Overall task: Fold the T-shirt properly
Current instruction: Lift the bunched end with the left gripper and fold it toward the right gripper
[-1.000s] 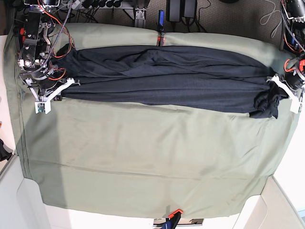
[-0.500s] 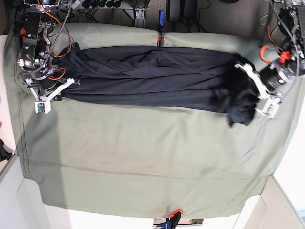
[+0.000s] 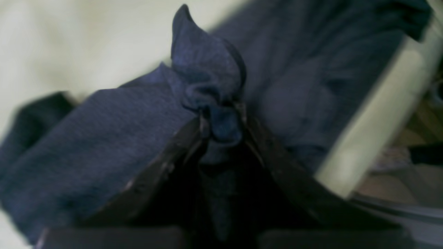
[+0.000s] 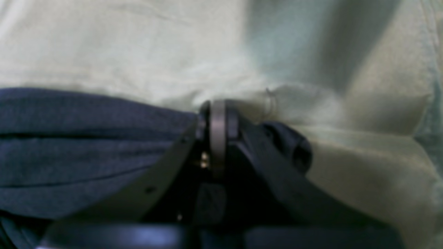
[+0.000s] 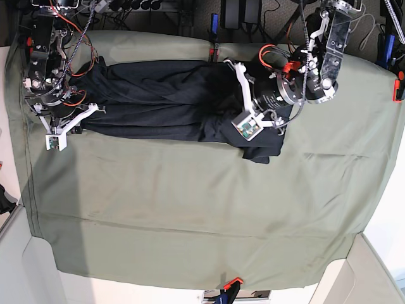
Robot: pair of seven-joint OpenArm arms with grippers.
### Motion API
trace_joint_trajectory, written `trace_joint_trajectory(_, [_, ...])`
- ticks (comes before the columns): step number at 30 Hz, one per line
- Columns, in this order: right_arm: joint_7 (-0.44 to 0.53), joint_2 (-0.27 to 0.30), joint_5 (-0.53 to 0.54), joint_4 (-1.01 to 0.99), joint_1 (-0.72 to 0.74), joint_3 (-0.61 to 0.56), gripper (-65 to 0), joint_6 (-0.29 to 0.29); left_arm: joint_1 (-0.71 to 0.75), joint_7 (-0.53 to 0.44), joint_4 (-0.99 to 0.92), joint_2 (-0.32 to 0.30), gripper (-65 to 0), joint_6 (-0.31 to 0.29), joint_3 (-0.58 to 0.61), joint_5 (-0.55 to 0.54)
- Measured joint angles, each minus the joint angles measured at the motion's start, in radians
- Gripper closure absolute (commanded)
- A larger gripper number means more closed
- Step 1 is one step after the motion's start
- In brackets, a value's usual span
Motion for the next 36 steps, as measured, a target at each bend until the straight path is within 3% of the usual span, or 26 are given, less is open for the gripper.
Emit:
trace_joint_trajectory(5, [-0.004,0.0,0.05,0.0,0.0,0.0,-0.8,0.0,0.0,-0.06,-0.074,0.039,-35.0,-0.002,0.036,0.071])
trace_joint_trajectory(6, [-0.004,0.0,0.059,0.0,0.0,0.0,-8.1,0.0,0.0,-0.067,-0.093,0.042,-36.3,-0.002,0.037,0.071])
trace_joint_trajectory(8, [-0.012,0.0,0.084,0.005,0.0,0.0,-22.3,-0.003,-0.003,-0.071,-0.126,0.042,-36.2,0.003,0.037,0.071])
trace_joint_trajectory(10, [-0.033,-0.001,0.087,0.03,-0.002,0.0,-29.9,-0.003,-0.008,-0.071,-0.135,0.042,-36.2,0.03,0.037,0.071])
trace_joint_trajectory(14, [-0.075,0.0,0.08,0.129,-0.003,0.002,-30.6,-0.003,-0.013,-0.052,-0.134,0.042,-36.2,0.037,0.036,-0.001])
trace_joint_trajectory(18, [-0.118,0.0,0.07,0.194,-0.003,0.028,-30.6,-0.003,-0.014,-0.006,-0.125,0.042,-36.1,-0.069,0.035,-0.175])
trace_joint_trajectory(21, [-0.124,0.0,0.068,0.198,-0.003,0.084,-30.6,-0.021,-0.013,0.037,-0.124,0.042,-36.1,-0.076,0.035,-0.291])
trace_joint_trajectory(27, [-0.142,0.0,0.123,0.2,-0.041,0.187,-30.6,-0.026,-0.013,0.071,-0.124,0.042,-36.1,-0.076,0.034,-0.356])
trace_joint_trajectory(36, [-0.123,-0.002,0.188,0.2,-0.2,0.192,-30.6,0.005,-0.013,0.126,-0.066,0.042,-36.1,-0.076,0.034,-0.45])
